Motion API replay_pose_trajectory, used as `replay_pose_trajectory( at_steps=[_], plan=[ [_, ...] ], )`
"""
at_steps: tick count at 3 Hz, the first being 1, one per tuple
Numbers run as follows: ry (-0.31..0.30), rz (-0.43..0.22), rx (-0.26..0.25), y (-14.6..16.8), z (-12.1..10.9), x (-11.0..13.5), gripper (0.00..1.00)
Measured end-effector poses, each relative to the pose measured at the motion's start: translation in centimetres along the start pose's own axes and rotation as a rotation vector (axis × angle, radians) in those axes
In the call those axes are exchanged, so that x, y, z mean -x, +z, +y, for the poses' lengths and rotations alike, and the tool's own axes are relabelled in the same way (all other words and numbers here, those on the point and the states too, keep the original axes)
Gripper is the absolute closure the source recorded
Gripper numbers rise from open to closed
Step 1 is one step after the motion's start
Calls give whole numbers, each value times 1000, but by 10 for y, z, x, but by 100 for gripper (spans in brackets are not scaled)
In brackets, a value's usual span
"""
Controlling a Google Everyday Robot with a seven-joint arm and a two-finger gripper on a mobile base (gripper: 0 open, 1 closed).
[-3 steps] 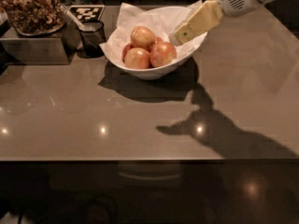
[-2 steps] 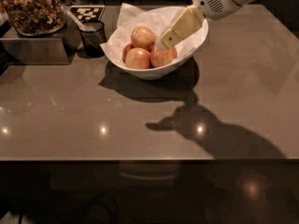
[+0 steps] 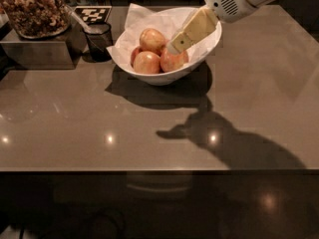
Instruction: Pick apple from white bowl
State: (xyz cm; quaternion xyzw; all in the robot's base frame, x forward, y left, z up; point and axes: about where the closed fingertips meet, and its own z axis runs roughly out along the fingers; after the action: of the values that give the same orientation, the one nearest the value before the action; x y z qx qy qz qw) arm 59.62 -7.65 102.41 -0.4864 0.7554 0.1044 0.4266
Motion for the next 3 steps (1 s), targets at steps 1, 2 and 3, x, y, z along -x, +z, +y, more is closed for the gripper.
replay_pose_trajectory(
  at_steps=[1,2,3],
  plan=[
    [31,54,17,29,1,-12,0],
    [51,106,35,59,2,-25,0],
    [50,107,36,60,2,-25,19]
  ],
)
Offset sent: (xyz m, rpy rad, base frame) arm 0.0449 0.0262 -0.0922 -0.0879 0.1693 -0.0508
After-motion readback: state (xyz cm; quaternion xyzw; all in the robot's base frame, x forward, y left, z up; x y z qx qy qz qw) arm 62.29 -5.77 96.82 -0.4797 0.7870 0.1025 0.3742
